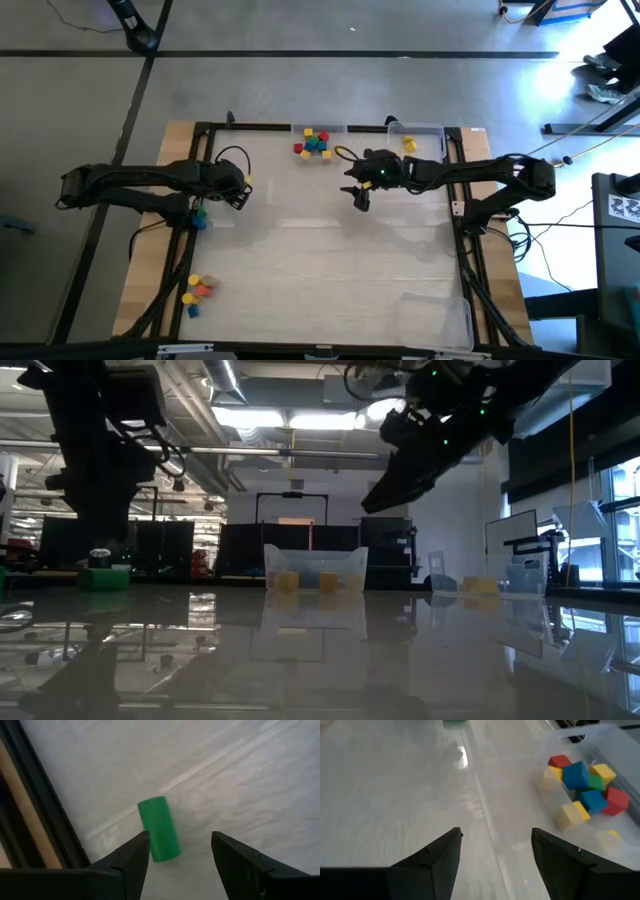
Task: Sort blocks by size
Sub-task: Put the triangle green block into the top right transparent bin
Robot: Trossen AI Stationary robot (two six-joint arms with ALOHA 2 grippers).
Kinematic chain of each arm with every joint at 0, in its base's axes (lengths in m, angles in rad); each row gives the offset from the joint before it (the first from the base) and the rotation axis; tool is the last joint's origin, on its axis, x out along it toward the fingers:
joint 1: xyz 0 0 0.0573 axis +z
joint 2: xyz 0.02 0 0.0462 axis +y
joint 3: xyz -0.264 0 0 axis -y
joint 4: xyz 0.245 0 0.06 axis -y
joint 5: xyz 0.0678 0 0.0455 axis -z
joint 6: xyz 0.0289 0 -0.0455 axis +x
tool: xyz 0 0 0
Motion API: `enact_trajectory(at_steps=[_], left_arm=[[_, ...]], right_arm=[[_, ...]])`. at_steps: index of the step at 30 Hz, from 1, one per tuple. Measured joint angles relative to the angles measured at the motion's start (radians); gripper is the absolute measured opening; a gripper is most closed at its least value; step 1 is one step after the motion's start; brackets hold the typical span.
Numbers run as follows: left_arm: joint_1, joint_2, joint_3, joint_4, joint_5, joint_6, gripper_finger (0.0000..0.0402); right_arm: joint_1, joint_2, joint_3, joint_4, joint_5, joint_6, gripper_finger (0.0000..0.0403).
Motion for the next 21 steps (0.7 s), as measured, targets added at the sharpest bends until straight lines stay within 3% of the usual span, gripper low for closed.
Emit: enact_trajectory(at_steps=[14, 21], left_arm=[[0.006, 0.066, 0.0, -0.013, 0.019, 0.021, 0.0198], [-0.025, 0.072, 0.009, -0.03, 0.232, 0.17, 0.0198]], right_arm=[[-0.003, 0.144, 0.0, 0.075, 0.0, -0.002, 0.0238], [-0.003, 0.148, 0.0, 0.089, -0.017, -0.002, 0.0238]])
